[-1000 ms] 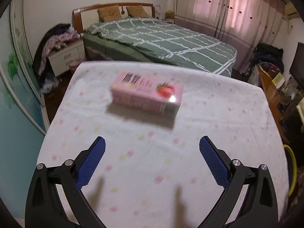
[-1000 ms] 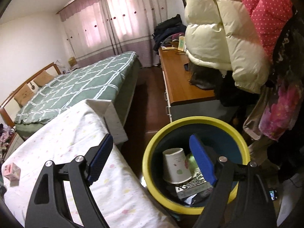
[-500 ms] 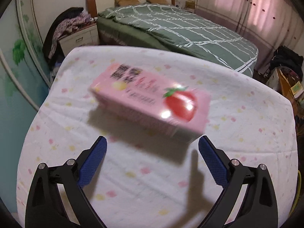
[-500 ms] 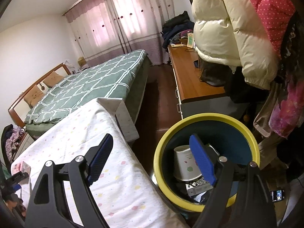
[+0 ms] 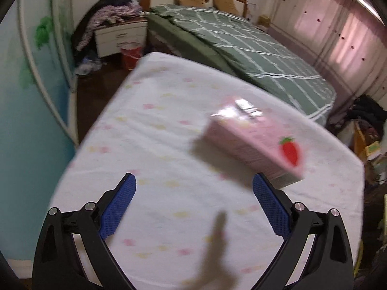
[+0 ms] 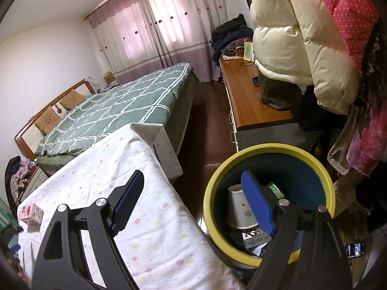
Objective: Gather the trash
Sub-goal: 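Grasp the pink strawberry milk carton with the left gripper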
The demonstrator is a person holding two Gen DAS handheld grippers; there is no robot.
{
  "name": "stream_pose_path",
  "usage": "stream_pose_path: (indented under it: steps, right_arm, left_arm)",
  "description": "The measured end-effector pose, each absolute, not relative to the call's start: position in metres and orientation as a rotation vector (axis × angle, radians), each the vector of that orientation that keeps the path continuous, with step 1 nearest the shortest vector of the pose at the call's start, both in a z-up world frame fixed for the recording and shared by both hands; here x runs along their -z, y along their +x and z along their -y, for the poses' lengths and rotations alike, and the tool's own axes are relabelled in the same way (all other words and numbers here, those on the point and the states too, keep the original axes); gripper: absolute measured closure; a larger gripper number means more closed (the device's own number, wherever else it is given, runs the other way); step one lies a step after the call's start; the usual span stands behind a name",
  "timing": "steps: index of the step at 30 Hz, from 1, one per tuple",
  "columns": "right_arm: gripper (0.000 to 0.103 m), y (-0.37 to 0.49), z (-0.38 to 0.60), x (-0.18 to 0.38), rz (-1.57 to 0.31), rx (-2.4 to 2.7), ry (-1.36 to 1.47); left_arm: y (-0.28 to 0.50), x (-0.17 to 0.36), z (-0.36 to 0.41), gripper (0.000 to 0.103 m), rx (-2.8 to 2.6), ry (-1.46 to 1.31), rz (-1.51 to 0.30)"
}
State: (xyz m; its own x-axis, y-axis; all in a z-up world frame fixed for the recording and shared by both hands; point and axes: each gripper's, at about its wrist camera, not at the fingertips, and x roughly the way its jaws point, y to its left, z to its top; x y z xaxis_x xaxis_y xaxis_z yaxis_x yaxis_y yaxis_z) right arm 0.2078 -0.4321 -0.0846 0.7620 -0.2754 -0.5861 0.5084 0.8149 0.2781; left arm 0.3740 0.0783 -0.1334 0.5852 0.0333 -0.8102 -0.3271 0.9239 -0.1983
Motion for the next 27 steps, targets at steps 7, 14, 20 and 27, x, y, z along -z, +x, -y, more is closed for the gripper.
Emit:
stream_pose_path:
  steps: [7, 14, 20, 27]
  right_arm:
    - [0.025, 0.209, 0.435, 0.086, -0.560, 0.434, 0.451]
    - [0.025, 0.210, 0.434, 0.087, -0.564, 0.416, 0.450]
    - [0.025, 0.210, 0.432, 0.085, -0.561, 0.387, 0.459]
    - [0.025, 0.211, 0.425, 0.082, -0.559, 0.352, 0.448]
  left_arm:
    - [0.397, 0.120, 0.001, 0.007, -0.174, -0.226, -0.860]
    - [0.408, 0.138, -0.003, 0.008, -0.211, -0.207, -0.921]
    - [0.374, 0.131, -0.088, 0.008, -0.331, -0.266, -0.908]
    - [0.383, 0.119, -0.108, 0.007, -0.307, -0.356, -0.928]
